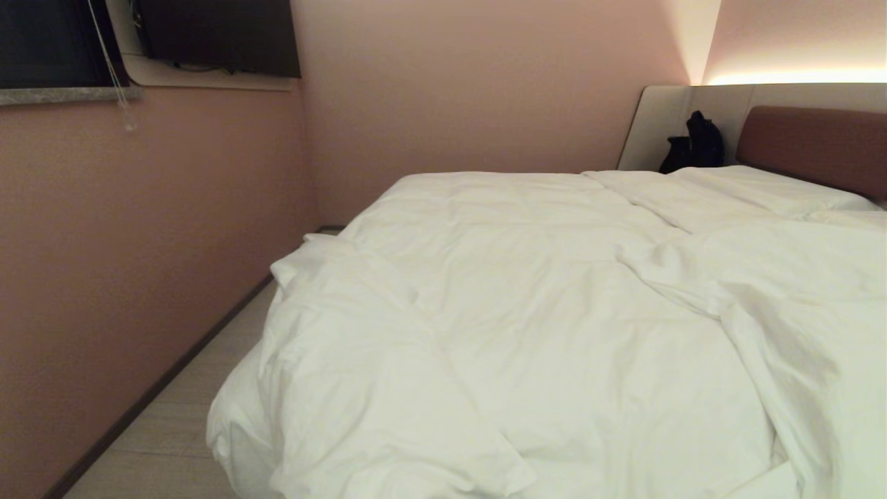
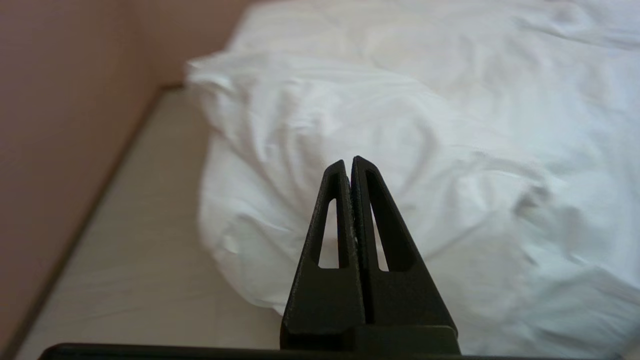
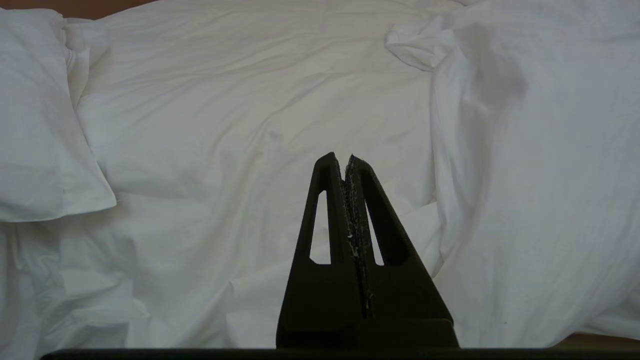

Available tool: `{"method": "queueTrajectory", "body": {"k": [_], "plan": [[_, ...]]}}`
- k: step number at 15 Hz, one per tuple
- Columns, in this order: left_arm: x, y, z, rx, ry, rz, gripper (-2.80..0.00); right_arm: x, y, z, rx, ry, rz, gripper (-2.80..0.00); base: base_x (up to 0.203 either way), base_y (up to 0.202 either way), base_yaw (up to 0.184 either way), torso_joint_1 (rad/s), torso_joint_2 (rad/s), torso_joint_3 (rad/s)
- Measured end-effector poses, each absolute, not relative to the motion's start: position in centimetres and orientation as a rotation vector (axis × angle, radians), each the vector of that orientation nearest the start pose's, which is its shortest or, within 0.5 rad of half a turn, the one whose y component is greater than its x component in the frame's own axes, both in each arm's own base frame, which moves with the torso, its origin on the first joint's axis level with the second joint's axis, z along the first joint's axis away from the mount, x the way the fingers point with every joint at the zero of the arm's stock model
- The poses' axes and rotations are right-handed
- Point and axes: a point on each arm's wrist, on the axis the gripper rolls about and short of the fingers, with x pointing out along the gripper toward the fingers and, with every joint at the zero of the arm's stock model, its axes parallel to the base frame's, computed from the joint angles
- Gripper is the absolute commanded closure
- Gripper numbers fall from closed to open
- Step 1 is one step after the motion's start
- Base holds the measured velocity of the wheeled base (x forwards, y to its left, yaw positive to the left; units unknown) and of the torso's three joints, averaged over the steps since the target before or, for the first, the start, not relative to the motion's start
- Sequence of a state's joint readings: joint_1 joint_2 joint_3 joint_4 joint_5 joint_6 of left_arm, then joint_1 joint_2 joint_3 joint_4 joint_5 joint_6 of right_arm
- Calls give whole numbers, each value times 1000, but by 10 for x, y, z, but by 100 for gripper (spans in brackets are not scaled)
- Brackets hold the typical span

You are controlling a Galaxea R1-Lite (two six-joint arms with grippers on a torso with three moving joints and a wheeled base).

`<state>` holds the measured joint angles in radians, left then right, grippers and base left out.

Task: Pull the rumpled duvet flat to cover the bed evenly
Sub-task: Flatten the corners of the folded blanket

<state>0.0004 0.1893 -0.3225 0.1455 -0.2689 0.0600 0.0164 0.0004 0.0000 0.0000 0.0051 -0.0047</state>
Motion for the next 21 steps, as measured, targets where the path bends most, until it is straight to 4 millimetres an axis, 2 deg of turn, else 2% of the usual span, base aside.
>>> {"method": "queueTrajectory", "body": {"k": [3,6,9,12,16,18,21], "plan": [[4,-8,189,31,136,-373,0,-23,0,75,-4,0,22,0,0,0,0,0,0,0],[58,-10,217,23,264,-453,0,-23,0,75,-5,0,22,0,0,0,0,0,0,0],[113,-18,231,39,355,-534,0,-23,0,75,-4,0,22,0,0,0,0,0,0,0],[161,-37,224,71,476,-576,0,-23,0,75,-5,0,21,0,0,0,0,0,0,0],[215,-80,199,138,554,-662,0,-23,0,75,-5,0,21,0,0,0,0,0,0,0],[230,-96,184,191,582,-712,0,-23,0,75,-5,0,21,0,0,0,0,0,0,0],[240,-109,166,331,596,-795,0,-23,0,75,-5,0,21,0,0,0,0,0,0,0]]}}
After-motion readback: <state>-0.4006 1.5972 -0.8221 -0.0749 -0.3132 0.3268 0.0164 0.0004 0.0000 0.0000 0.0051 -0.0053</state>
